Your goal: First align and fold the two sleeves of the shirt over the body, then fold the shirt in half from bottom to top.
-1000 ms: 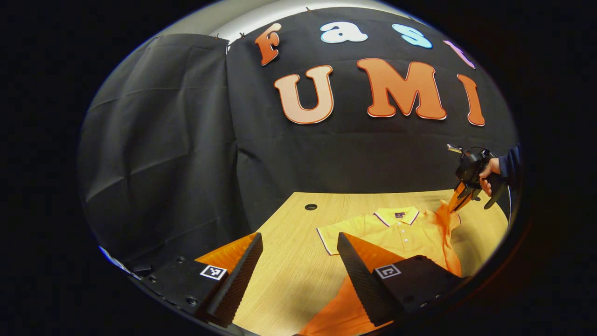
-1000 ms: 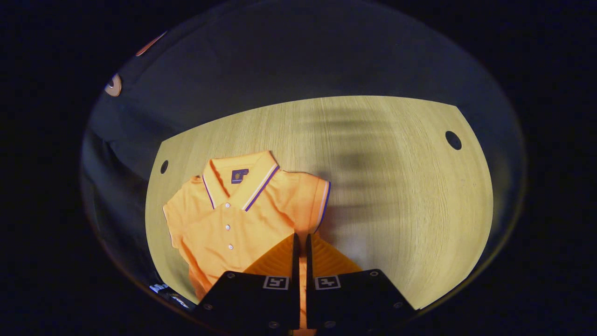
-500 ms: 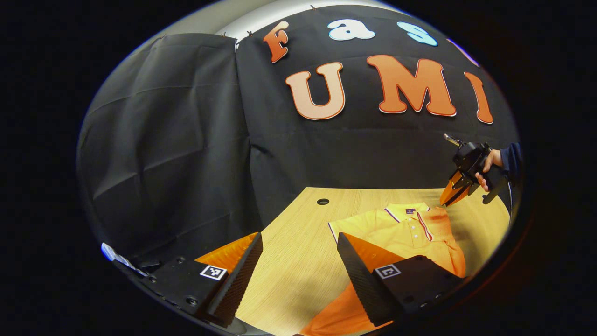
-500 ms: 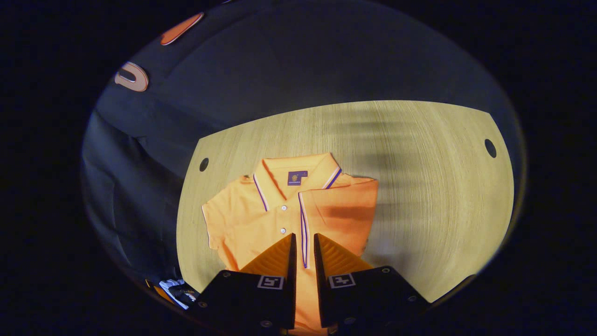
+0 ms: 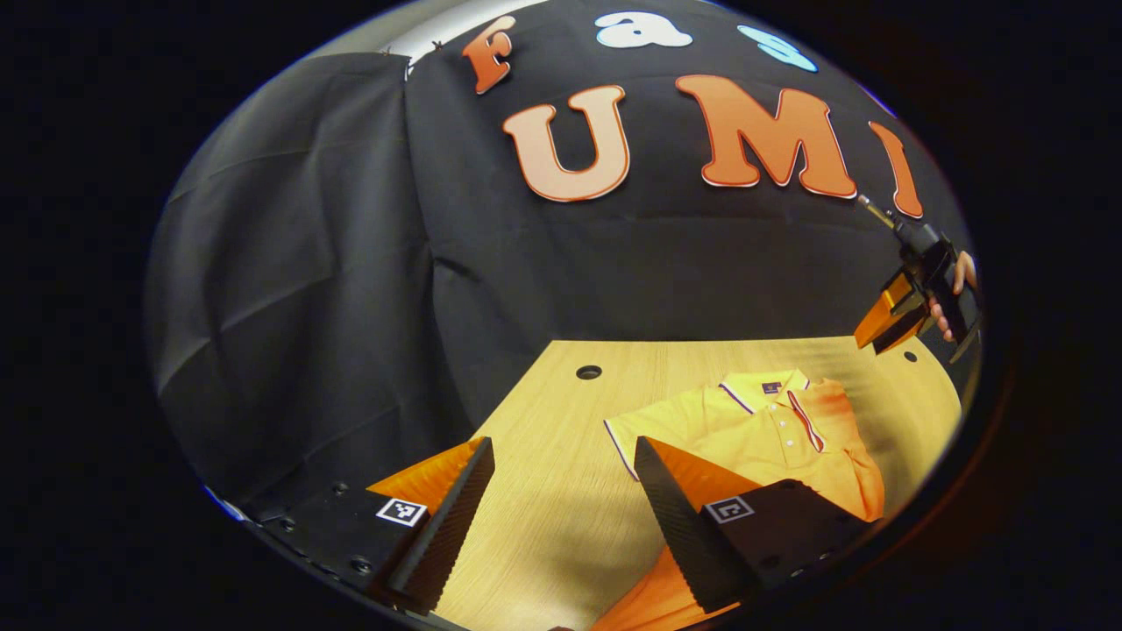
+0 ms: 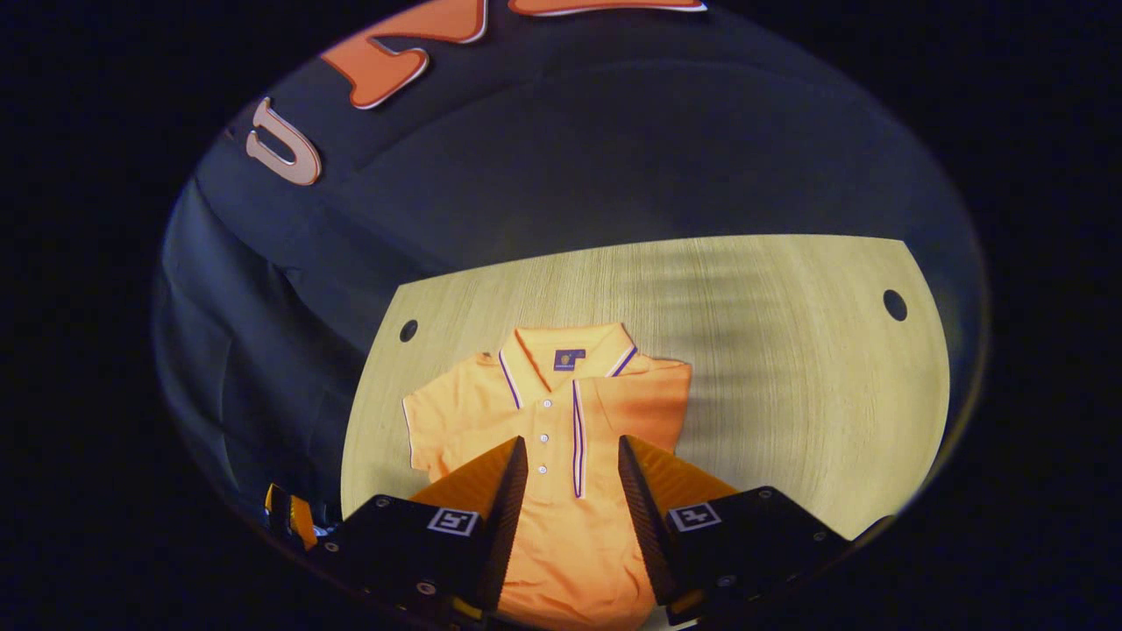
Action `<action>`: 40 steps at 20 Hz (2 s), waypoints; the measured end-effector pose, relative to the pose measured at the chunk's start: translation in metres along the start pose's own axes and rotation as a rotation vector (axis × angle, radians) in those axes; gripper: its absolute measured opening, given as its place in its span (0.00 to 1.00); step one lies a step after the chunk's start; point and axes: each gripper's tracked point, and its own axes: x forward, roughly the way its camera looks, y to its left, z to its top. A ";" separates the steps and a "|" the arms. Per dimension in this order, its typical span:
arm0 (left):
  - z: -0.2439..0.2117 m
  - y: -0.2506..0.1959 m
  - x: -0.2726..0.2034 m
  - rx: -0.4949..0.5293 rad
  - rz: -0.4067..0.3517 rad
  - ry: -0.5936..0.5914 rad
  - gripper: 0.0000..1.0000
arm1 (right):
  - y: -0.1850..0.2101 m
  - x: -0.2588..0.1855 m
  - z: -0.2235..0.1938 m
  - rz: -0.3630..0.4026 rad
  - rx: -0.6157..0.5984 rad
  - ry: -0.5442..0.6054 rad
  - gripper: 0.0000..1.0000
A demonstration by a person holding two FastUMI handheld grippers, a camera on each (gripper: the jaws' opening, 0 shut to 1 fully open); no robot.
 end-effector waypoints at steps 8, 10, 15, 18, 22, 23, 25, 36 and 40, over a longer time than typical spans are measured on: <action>-0.035 -0.031 0.088 0.048 -0.218 0.216 0.99 | -0.005 -0.066 -0.013 -0.109 0.043 -0.209 0.87; -0.046 -0.041 0.108 0.043 -0.268 0.272 0.99 | -0.009 -0.091 -0.026 -0.145 0.056 -0.251 0.89; -0.070 -0.064 0.160 0.025 -0.323 0.393 1.00 | -0.032 -0.143 -0.082 -0.238 0.147 -0.299 0.91; -0.068 -0.074 0.184 -0.002 -0.332 0.438 1.00 | -0.044 -0.166 -0.116 -0.265 0.200 -0.308 0.92; -0.081 -0.086 0.212 0.015 -0.333 0.542 0.99 | -0.065 -0.183 -0.158 -0.352 0.233 -0.339 0.96; -0.084 -0.089 0.219 0.007 -0.326 0.571 0.99 | -0.074 -0.190 -0.166 -0.404 0.229 -0.352 0.96; -0.091 -0.089 0.226 -0.003 -0.303 0.635 0.99 | -0.076 -0.204 -0.176 -0.457 0.230 -0.392 0.97; -0.102 -0.096 0.256 0.113 -0.305 0.781 0.82 | -0.116 -0.251 -0.240 -0.594 0.418 -0.454 0.97; -0.102 -0.111 0.253 0.180 -0.424 0.781 0.48 | -0.113 -0.252 -0.253 -0.582 0.475 -0.464 0.97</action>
